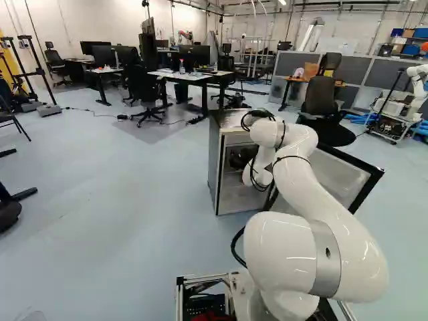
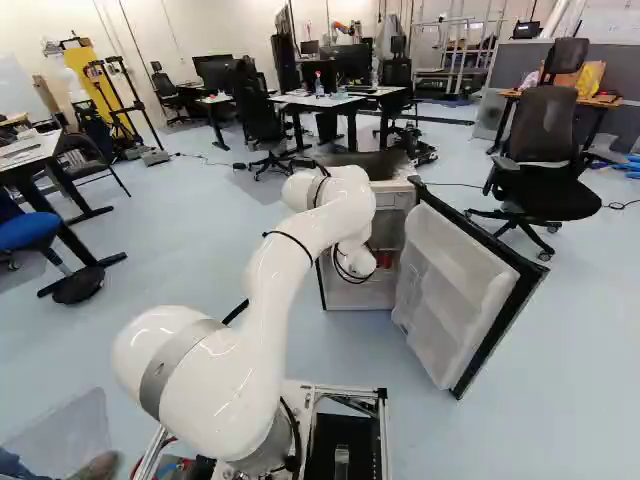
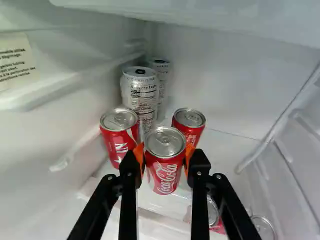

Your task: Grab a drink from the fridge

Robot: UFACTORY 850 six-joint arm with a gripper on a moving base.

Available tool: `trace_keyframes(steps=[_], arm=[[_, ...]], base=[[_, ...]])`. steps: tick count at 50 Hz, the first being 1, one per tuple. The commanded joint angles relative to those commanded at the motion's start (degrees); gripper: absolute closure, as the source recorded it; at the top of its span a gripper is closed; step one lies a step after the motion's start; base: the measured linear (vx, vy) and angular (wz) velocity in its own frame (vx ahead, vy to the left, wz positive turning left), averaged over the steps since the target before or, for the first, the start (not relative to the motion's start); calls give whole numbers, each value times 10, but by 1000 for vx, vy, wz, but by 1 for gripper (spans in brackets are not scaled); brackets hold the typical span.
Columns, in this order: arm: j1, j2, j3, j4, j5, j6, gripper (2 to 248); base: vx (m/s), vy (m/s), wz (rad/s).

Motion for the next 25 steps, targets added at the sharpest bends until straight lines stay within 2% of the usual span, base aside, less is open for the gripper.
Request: trace_keyframes(steps=[25], arm=[[0, 28, 25, 0, 0, 0, 151]], base=[[0, 0, 0]])
